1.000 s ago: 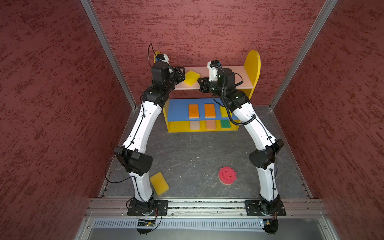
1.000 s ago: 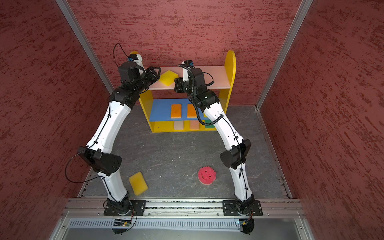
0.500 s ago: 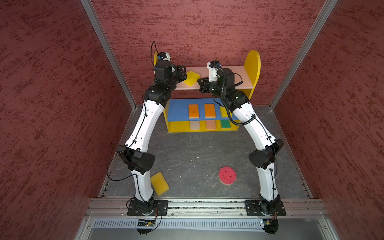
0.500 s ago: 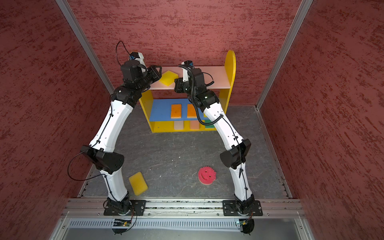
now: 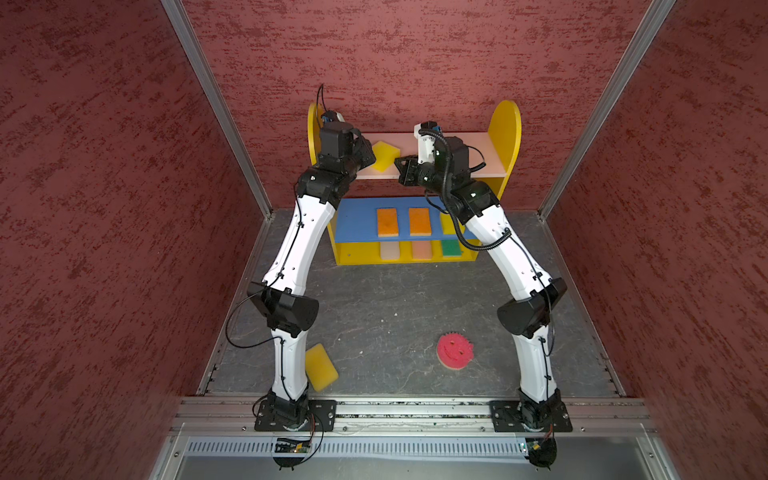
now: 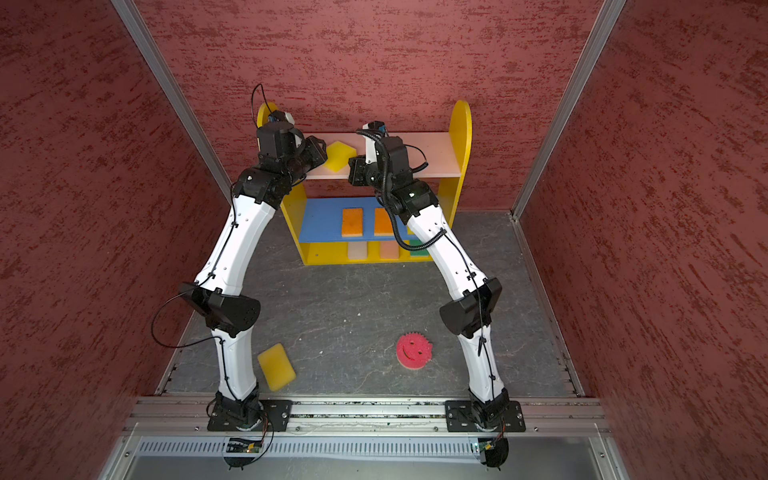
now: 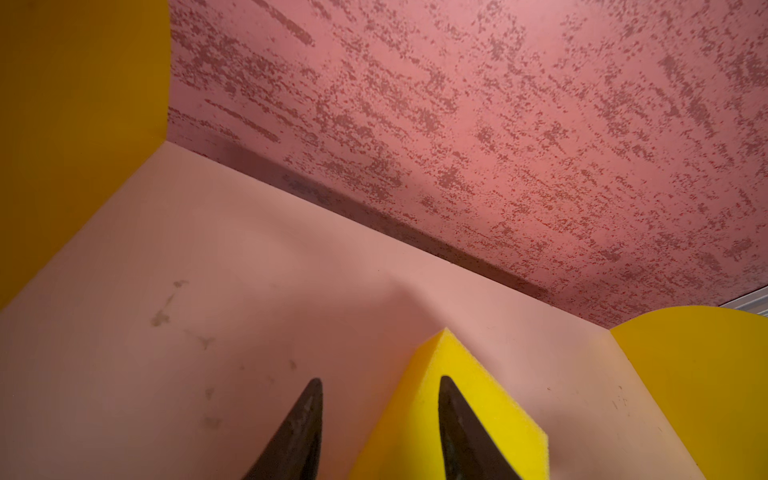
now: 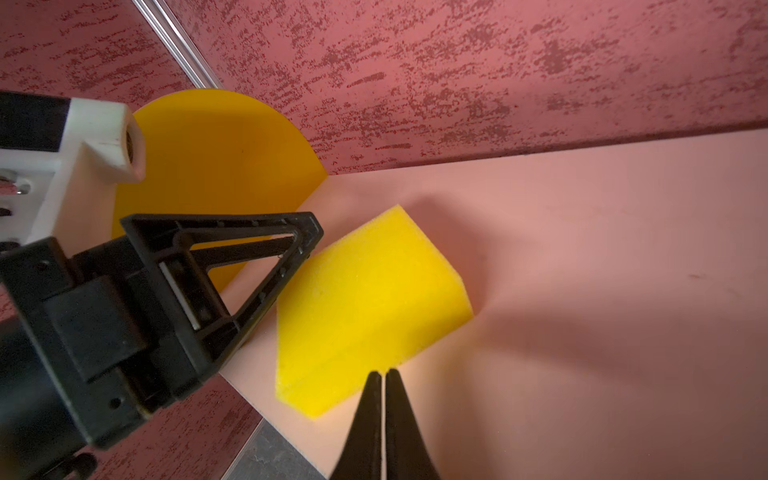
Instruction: Place and organize the cleaning sponges onto the shelf
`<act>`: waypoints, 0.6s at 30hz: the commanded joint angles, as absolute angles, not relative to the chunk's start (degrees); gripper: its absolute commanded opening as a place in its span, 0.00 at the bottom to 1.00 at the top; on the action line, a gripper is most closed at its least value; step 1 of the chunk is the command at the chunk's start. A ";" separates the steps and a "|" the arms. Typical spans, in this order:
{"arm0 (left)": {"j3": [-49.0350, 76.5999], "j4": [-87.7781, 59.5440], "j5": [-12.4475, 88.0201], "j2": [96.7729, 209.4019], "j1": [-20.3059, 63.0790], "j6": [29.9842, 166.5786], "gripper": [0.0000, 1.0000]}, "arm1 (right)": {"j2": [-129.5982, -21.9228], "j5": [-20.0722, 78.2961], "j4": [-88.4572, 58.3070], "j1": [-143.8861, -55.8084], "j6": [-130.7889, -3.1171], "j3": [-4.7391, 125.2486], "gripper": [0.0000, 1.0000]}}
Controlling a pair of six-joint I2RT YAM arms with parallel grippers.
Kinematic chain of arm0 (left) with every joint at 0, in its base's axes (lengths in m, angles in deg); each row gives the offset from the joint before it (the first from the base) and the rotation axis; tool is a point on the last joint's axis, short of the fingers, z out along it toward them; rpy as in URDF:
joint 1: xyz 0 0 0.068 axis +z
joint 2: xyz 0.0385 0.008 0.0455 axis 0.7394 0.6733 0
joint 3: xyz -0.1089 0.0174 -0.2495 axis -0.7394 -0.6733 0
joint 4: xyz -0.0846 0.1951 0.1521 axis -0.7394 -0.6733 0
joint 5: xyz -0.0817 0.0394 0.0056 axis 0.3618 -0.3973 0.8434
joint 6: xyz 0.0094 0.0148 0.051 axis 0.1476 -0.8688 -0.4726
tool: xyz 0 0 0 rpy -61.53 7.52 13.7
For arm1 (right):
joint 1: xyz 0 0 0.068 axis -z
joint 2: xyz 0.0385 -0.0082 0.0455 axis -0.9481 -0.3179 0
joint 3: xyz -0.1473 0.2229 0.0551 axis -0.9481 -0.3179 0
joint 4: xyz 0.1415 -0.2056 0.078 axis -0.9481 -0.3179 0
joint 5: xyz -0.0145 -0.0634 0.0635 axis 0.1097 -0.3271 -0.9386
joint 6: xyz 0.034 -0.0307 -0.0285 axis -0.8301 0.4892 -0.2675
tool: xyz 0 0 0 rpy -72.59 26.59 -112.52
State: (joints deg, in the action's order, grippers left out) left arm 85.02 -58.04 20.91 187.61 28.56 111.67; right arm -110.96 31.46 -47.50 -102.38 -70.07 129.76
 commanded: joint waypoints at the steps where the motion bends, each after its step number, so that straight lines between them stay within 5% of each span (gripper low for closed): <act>1: 85.49 -60.61 22.77 187.28 27.23 112.09 0.45 | -111.81 31.07 -47.21 -102.11 -70.53 129.36 0.08; 18: 73.01 -55.92 24.20 177.71 25.27 114.33 0.45 | -111.50 36.12 -47.63 -101.92 -70.65 129.27 0.09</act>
State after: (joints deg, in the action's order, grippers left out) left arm 73.81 -57.65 23.51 179.41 25.46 114.01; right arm -111.33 33.43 -47.19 -102.38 -70.31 129.74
